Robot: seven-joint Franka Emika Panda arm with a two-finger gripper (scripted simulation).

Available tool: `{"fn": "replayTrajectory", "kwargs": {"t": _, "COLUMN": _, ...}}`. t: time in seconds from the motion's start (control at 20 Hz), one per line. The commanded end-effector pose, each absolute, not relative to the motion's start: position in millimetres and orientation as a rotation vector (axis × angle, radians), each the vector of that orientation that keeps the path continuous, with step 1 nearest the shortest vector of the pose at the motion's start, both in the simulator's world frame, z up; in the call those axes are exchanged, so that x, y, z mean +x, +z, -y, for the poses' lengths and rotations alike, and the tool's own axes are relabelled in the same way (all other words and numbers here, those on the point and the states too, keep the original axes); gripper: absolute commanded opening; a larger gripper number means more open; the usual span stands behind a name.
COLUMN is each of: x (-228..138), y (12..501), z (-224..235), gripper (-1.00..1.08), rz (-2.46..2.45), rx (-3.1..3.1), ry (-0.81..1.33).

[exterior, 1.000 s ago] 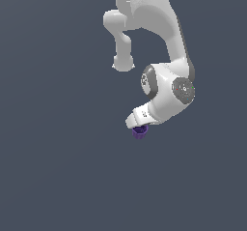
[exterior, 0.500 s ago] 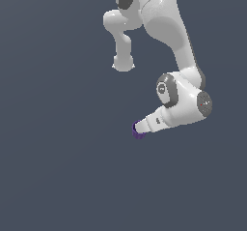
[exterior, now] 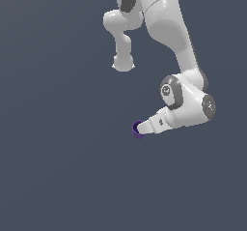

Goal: Pick up the object and move it to a goal position.

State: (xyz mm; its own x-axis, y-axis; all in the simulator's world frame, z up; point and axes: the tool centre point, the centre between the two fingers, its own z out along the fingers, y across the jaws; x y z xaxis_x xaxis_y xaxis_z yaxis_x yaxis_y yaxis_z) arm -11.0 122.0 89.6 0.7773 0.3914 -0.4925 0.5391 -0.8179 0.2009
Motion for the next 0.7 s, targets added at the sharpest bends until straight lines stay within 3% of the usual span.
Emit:
{"fn": "replayTrajectory", "kwargs": {"t": 0.0, "x": -12, "y": 87, "z": -121, "gripper": 0.28, "rz": -0.713, "rx": 2.638, "ry": -0.627}}
{"fn": "replayTrajectory", "kwargs": {"t": 0.5, "x": -21, "y": 65, "z": -109, "gripper": 0.28, "rz": -0.715, "rx": 2.635, "ry": -0.629}}
{"fn": "replayTrajectory", "kwargs": {"t": 0.55, "x": -21, "y": 65, "z": -109, "gripper": -1.00, "rz": -0.715, "rx": 2.635, "ry": -0.629}}
{"fn": "replayTrajectory", "kwargs": {"t": 0.65, "x": -21, "y": 65, "z": -109, "gripper": -1.00, "rz": -0.715, "rx": 2.635, "ry": -0.629}}
